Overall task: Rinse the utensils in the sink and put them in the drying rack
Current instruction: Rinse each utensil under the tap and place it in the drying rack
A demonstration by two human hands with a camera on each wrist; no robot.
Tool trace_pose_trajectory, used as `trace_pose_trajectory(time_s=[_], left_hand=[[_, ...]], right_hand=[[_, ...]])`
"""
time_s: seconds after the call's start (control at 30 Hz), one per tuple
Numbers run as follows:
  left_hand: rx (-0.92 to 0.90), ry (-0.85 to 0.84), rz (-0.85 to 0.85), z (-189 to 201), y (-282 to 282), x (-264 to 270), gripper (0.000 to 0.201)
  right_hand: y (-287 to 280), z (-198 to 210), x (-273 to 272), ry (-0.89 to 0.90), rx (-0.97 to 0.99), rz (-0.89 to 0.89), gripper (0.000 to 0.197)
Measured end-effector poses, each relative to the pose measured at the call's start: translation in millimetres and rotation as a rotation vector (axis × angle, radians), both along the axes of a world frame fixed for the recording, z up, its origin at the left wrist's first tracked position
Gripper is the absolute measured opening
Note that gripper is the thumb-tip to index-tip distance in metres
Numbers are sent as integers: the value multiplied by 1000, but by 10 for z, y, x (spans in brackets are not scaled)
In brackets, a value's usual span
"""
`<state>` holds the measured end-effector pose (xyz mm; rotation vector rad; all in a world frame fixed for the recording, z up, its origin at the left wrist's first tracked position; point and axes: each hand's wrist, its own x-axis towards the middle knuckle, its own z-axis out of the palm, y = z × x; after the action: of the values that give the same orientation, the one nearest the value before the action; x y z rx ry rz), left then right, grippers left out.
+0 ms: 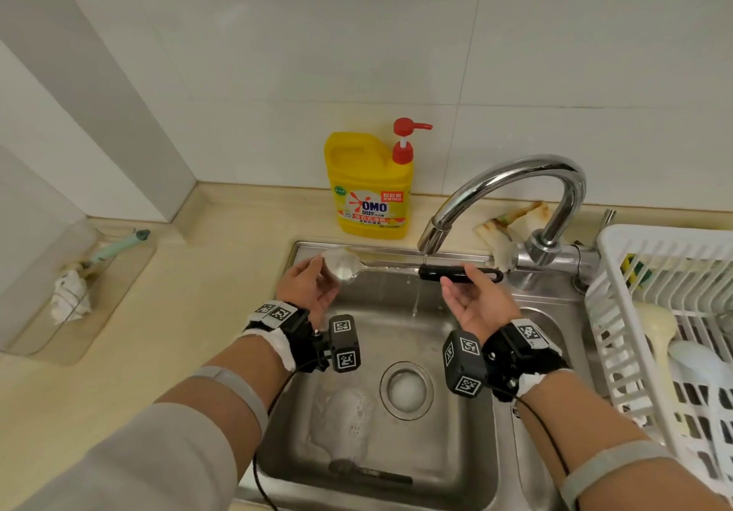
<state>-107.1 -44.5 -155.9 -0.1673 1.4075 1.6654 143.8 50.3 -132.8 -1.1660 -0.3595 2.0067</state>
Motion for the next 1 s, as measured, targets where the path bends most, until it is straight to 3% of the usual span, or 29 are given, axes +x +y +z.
trace_pose_trajectory(time_s=[0.13,0.27,0.37,0.53,0.73,0.87,1.0], left_hand=[[21,-1,58,36,-99,-171,13],[-96,135,55,27,-191,-327,48],[-115,136,51,-24,-263,-433,66],[-135,141,-15,19,-291,-470,56],[-218,211,-30,17,-258,-419,4],[-202,254,-23,-87,-305,-436,41],[-110,226,67,-102,-335,-387,39]], right_hand=[[-39,26,-188,13,30,70,14],[-75,31,-331,17,80,128,21],[-80,20,-414,41,58,137,21],[-51,-6,-515,27,-17,143,27],[10,-19,-525,27,-37,161,9],[19,-21,-443,10,72,168,5],[6,-51,-416,-18,143,123,8]])
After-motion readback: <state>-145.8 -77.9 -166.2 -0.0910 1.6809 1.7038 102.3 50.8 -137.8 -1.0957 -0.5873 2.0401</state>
